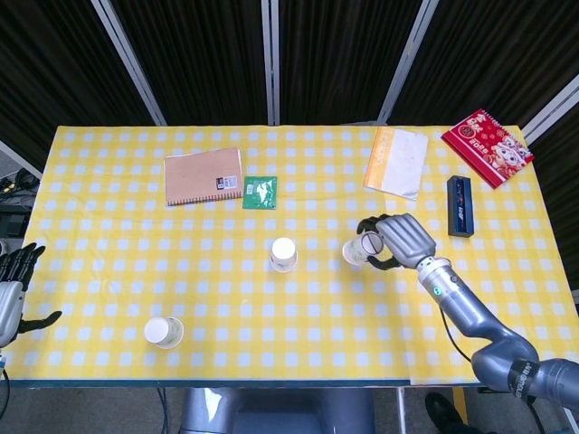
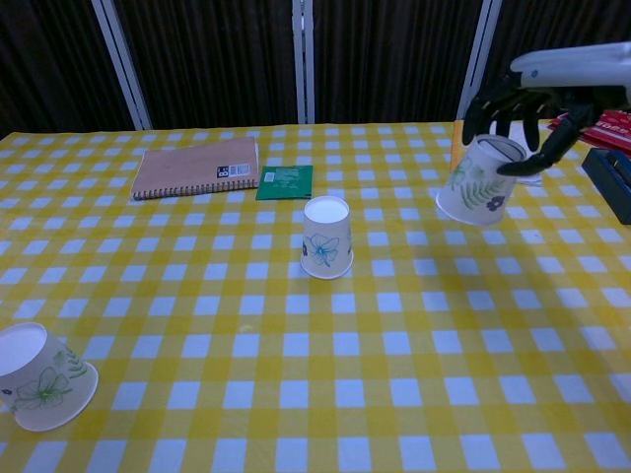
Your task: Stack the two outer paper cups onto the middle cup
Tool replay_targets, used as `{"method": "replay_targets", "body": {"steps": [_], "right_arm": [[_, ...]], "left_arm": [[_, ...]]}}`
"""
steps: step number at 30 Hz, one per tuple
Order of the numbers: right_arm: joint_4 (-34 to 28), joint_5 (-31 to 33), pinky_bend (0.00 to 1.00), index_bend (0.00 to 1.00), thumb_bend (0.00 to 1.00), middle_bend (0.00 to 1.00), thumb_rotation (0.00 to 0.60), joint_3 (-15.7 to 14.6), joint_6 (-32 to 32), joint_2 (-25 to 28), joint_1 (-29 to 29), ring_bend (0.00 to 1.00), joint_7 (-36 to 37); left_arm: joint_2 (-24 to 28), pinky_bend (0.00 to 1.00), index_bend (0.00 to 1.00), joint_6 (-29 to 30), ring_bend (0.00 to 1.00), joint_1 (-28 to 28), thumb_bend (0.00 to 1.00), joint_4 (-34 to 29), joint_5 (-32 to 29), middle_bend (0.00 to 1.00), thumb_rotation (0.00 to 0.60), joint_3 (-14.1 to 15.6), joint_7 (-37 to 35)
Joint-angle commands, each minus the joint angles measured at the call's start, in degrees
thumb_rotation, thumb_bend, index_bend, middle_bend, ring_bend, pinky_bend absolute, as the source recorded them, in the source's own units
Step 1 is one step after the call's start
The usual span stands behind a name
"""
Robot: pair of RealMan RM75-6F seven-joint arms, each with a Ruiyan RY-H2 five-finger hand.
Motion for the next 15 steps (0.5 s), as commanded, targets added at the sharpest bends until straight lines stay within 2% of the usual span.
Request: {"method": "replay_targets", "body": {"steps": [1,7,15], "right_arm": [[-1.90,4.20,0.49,0.38,0.29,0.43,0.600,2.84,-1.67,-0.74,3.97,0.37,-2.75],[-1.78,12.48,0.49,0.37,0.29,0.43,0.600,4.58,-2.33,-4.73,10.21,0.37,-8.40],[-2.16,19.10,0.49,0.37,0.29,0.43,0.600,2.70,-0.94,-9.03,15.62,0.38,-16.03]], "left_arm": [[0.17,0.00,0.00,-0.22,0.00,-0.10,0.00,-0.04,-0.14,0.00,0.600,-0.10,-0.50],[0.63,0.00,0.00,-0.91,0.00,-0.21,0.00,0.40,-0.82,0.00,0.600,-0.31,-2.15],[0.97,0.00,0.00,-1.67,0.00,-0.35,0.00,1.04,-1.49,0.00,0.600,-0.50,-3.75]]}}
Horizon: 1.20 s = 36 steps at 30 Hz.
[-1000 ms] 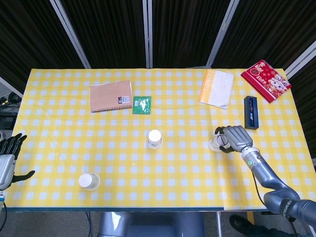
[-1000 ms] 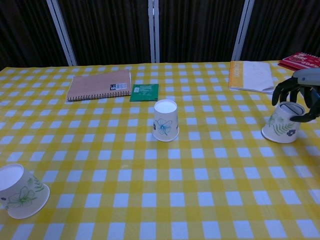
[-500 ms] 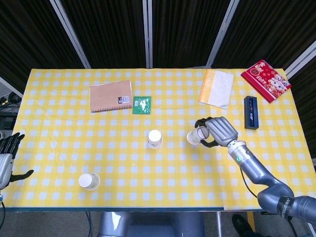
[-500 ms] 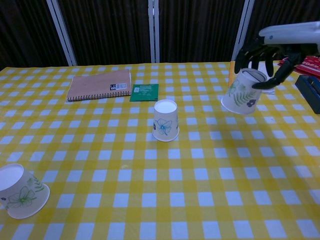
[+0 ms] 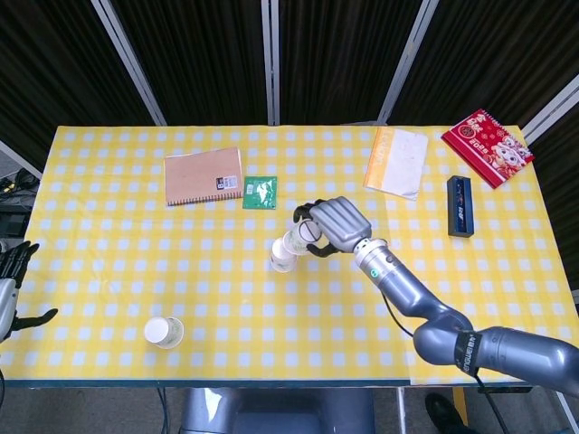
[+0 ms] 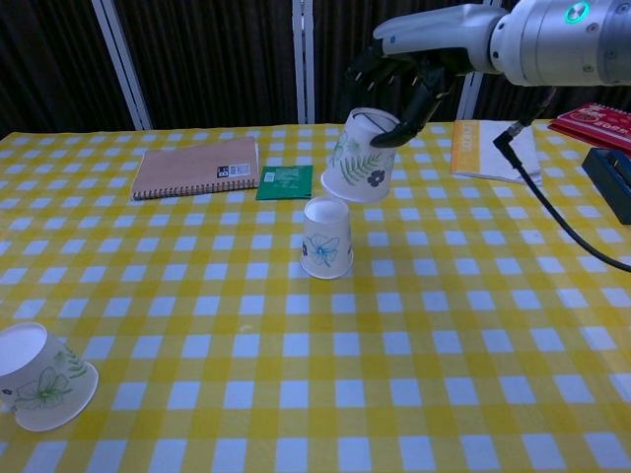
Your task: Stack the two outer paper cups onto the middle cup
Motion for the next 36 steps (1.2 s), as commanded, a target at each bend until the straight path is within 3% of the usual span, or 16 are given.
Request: {"method": "replay_targets", "body": {"steps": [1,10,29,32,36], "right_arm": [[-0.29,2.49,0.49,0.37,0.29,0.43,0.600,-1.12,1.09,-2.18,1.96,0.38,-2.95],[-0.17,6.70,0.49,0.37,0.29,0.43,0.600,-2.78,4.32,-4.75,5.04,0.38,-7.80],[2.38,6.90,0.49,0.37,0.29,0.39,0.600,-5.12,7.43,-8.04,7.60,0.38,-11.52],[2.63,6.99,0.49,0.34,0.28,0.33,0.600,-5.32,7.44,-8.34,7.79,0.37,-11.64],[2.98,7.47,0.48,0.22,0.27,0.16,0.600,-6.07,7.01,-8.23,8.43,0.29,-12.93]], "left_arm": [[0.09,0.00,0.00,-0.25,0.00,-0.06,0.00,0.27,-0.29,0.00,0.600,-0.09,-0.44],[0.50,0.00,0.00,-0.37,0.00,-0.01,0.00,0.49,-0.27,0.00,0.600,-0.11,-1.66],[0.81,0.00,0.00,-0.30,0.00,0.01,0.00,0.38,-0.42,0.00,0.600,-0.19,-2.19],[0.81,0.00,0.00,-0.30,0.00,0.00,0.00,0.38,-0.48,0.00,0.600,-0.21,-2.16],[0.79,0.00,0.00,-0.40,0.00,-0.03,0.00,0.45,-0.77,0.00,0.600,-0.29,-2.10]]}}
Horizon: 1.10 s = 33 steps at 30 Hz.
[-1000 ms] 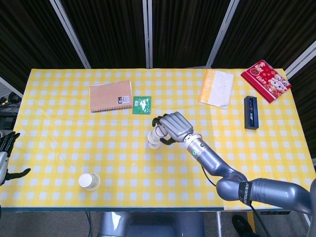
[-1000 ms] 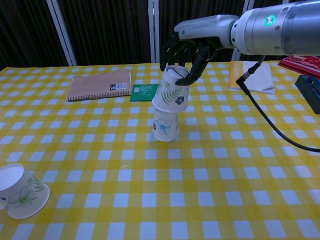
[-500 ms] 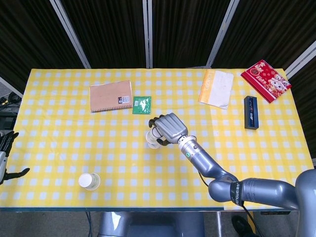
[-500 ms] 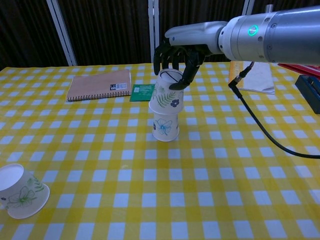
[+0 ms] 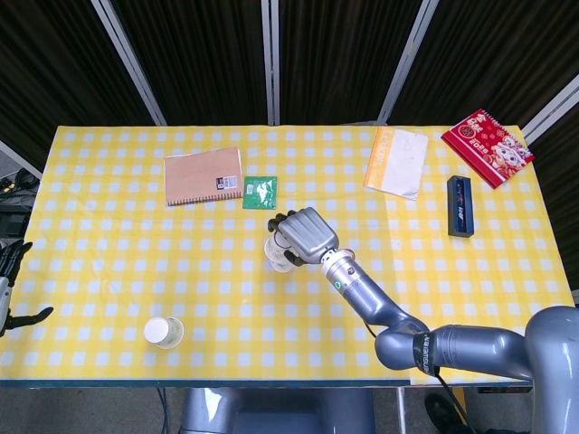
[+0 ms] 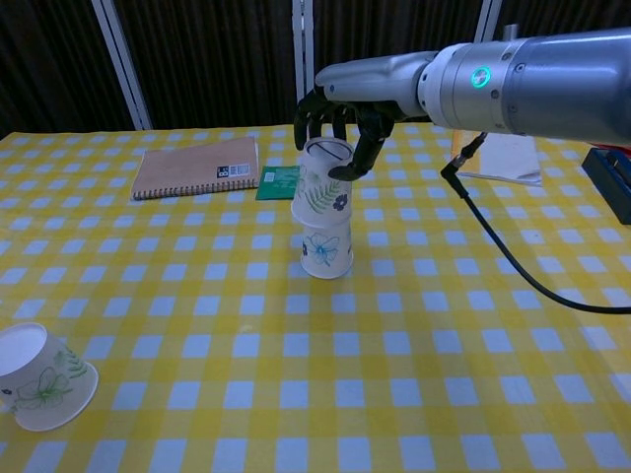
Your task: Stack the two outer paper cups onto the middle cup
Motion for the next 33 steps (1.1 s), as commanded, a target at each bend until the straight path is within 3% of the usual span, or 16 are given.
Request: {"method": "replay_targets", "body": {"steps": [1,4,13,18,23,26,29,31,33], "right_arm": [[0.05,0.62,0.48,0.18,0.27,0.12,0.600,-0.50,-0.44,0.26,0.44,0.27,-0.78],[-0.38,1.56,0.48,0.14,0.26,0.07,0.600,-0.58,-0.92,0.69,0.59,0.23,-0.63],[-2.39,0.22,0.48,0.14,0.26,0.07,0.600,-1.31,0.19,2.36,-0.05,0.23,-0.36],[-7.16,-5.18,0.48,0.14,0.26,0.07,0.600,-3.13,4.23,8.58,-3.73,0.23,-0.03],[-10.64,-14.34,0.47,0.14,0.26,0.08,0.600,-7.18,9.53,17.09,-10.66,0.23,3.18],[-10.30,-20.82,0.35,0.13,0.18,0.09,0.600,-10.12,13.72,21.86,-15.93,0.23,7.24],[-7.95,-26.72,0.12,0.13,0.01,0.07,0.600,-12.67,18.81,24.92,-21.25,0.16,12.21],[-5.00,-29.51,0.02,0.12,0.00,0.03,0.600,-14.30,22.41,25.70,-24.93,0.07,15.07],[-2.94,-30.94,0.00,0.10,0.00,0.01,0.600,-15.52,24.36,26.02,-27.62,0.02,18.02]], "left_arm": [[0.01,0.00,0.00,-0.06,0.00,-0.02,0.00,0.03,-0.12,0.00,0.600,-0.05,-0.07],[0.02,0.00,0.00,-0.14,0.00,-0.04,0.00,0.09,-0.17,0.00,0.600,-0.06,-0.20],[0.06,0.00,0.00,-0.22,0.00,-0.05,0.00,0.16,-0.13,0.00,0.600,0.00,-0.34],[0.09,0.00,0.00,-0.34,0.00,-0.13,0.00,0.27,0.60,0.00,0.600,0.30,-0.62],[0.00,0.00,0.00,-0.03,0.00,-0.27,0.00,0.38,2.29,0.00,0.600,0.78,-0.72],[-0.25,0.00,0.00,0.51,0.00,-0.33,0.00,0.27,4.16,0.00,0.600,1.34,-0.68],[-0.63,0.00,0.00,1.29,0.00,-0.30,0.00,0.00,6.16,0.00,0.600,1.97,-0.20],[-0.97,0.00,0.00,1.83,0.00,-0.20,0.00,-0.42,7.32,0.00,0.600,2.45,0.57],[-1.28,0.00,0.00,1.87,0.00,-0.35,0.00,-0.92,8.39,0.00,0.600,2.90,1.56]]}}
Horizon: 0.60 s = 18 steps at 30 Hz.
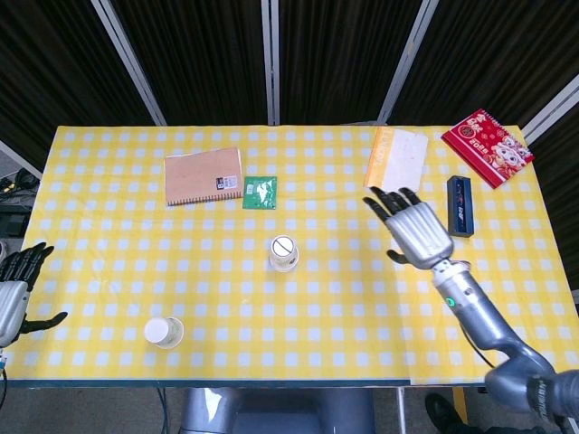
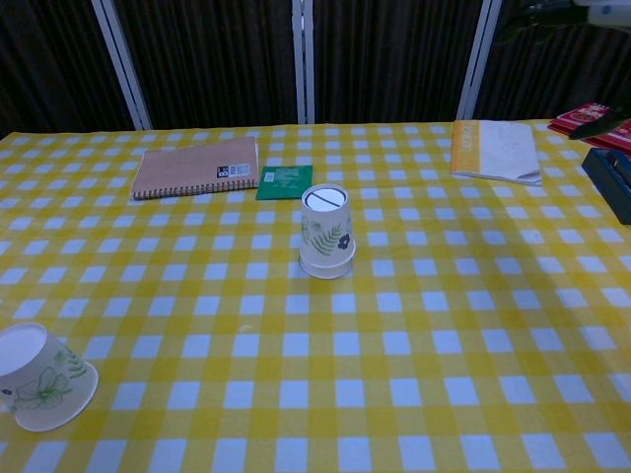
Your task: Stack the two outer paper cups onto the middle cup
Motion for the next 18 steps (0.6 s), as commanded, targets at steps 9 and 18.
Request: {"method": "replay_targets", "body": {"steps": [9,18], "right_arm": [[12.28,-10.93,0.00,0.03,0.00,0.00,0.600,-7.80,17.51,-0.20,-21.00,0.00,17.44],[12.62,-12.15,0.00,0.02,0.00,0.00,0.600,-6.22,21.63,-3.80,-26.38,0.00,18.24]], "left_arm": [[-2.28,0.00,0.00,-4.05,0.00,-5.46,0.00,-1.54,12.54,0.00,0.600,3.69,10.22],[-3.92,0.00,0.00,-9.78,0.00,-12.04,0.00,1.52,21.77,0.00,0.600,7.06,4.95]]}}
